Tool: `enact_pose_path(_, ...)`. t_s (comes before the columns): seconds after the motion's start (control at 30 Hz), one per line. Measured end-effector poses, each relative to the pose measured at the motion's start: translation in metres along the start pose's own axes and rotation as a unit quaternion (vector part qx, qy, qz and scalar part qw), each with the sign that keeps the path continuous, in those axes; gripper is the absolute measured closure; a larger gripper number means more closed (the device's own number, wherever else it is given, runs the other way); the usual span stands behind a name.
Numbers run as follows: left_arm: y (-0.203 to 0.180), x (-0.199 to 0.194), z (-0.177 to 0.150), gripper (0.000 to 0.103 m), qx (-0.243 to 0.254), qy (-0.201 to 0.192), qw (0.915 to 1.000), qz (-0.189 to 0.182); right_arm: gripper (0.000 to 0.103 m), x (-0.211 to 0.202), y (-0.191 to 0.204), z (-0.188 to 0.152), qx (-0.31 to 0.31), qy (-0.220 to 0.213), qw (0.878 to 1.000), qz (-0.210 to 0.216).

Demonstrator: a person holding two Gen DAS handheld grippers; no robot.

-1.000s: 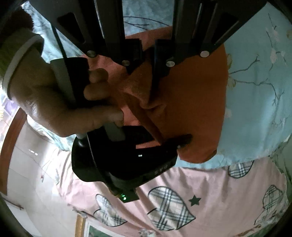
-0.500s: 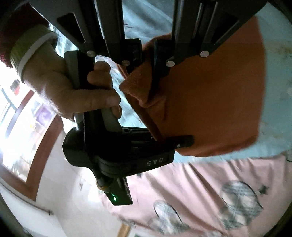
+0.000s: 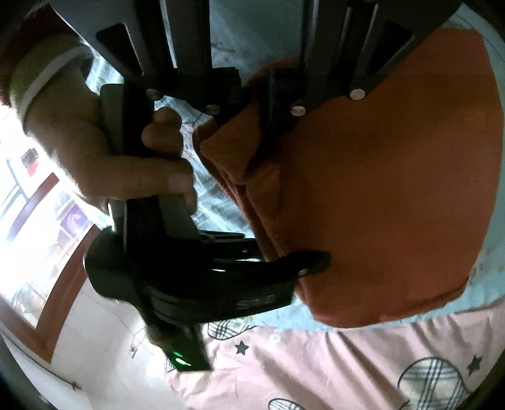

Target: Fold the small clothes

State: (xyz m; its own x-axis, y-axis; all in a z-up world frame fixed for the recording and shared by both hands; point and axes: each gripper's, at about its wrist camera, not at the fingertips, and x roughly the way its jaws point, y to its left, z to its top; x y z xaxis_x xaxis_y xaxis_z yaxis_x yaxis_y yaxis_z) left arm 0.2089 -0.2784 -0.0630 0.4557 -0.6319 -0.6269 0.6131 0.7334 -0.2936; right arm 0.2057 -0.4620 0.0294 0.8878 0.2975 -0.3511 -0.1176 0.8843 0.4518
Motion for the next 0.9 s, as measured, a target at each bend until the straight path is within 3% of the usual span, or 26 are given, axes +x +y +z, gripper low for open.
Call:
enact_pose_path(0.07, 0.005, -0.011, -0.003, 0.071, -0.007, -0.002, 0.9999, -0.009, 0.017, -0.014, -0.004, -0.005, 0.007, -0.016, 1.000, -0.001)
enact_pose_path(0.1, 0.010, -0.021, -0.005, 0.065, -0.014, -0.006, 0.9999, -0.008, 0.014, -0.018, -0.006, -0.007, 0.012, -0.020, 1.000, 0.002)
enact_pose_path(0.2, 0.024, -0.050, -0.011, 0.051, -0.043, -0.023, 0.9987, -0.011, 0.014, -0.018, -0.012, -0.016, 0.025, 0.001, 1.000, 0.017)
enact_pose_path(0.27, 0.041, -0.068, -0.012, 0.027, -0.075, -0.037, 0.9965, 0.006, 0.014, -0.013, -0.013, -0.021, 0.023, 0.015, 0.999, 0.022)
enact_pose_path(0.4, 0.090, -0.094, -0.010, 0.016, -0.129, -0.064, 0.9870, 0.070, 0.014, -0.002, -0.011, -0.025, 0.019, 0.033, 0.999, 0.025)
enact_pose_path(0.5, 0.131, -0.093, -0.008, 0.015, -0.174, -0.047, 0.9779, 0.106, 0.014, 0.006, -0.008, -0.025, 0.018, 0.043, 0.998, 0.036)
enact_pose_path(0.63, 0.175, -0.072, -0.005, 0.015, -0.219, -0.013, 0.9718, 0.087, 0.015, 0.023, -0.003, -0.024, 0.011, 0.068, 0.997, 0.039)
enact_pose_path(0.7, 0.190, -0.057, -0.002, 0.015, -0.231, -0.002, 0.9710, 0.062, 0.030, 0.031, -0.001, -0.024, 0.002, 0.074, 0.997, 0.033)
enact_pose_path(0.73, 0.191, -0.053, 0.000, 0.015, -0.227, -0.006, 0.9724, 0.055, 0.055, 0.036, -0.002, -0.025, 0.013, 0.082, 0.996, 0.039)
enact_pose_path(0.77, 0.189, -0.050, 0.004, 0.015, -0.217, -0.008, 0.9751, 0.045, 0.065, 0.040, -0.003, -0.026, 0.028, 0.089, 0.994, 0.050)
enact_pose_path(0.8, 0.188, -0.046, 0.005, 0.016, -0.211, -0.005, 0.9769, 0.033, 0.067, 0.040, -0.002, -0.027, 0.033, 0.088, 0.994, 0.054)
enact_pose_path(0.87, 0.184, -0.029, 0.011, 0.045, -0.195, 0.014, 0.9807, -0.003, 0.072, 0.032, 0.007, -0.029, 0.025, 0.077, 0.995, 0.053)
enact_pose_path(0.9, 0.184, -0.024, 0.012, 0.049, -0.191, 0.017, 0.9814, 0.003, 0.073, 0.026, 0.014, -0.030, 0.023, 0.071, 0.995, 0.061)
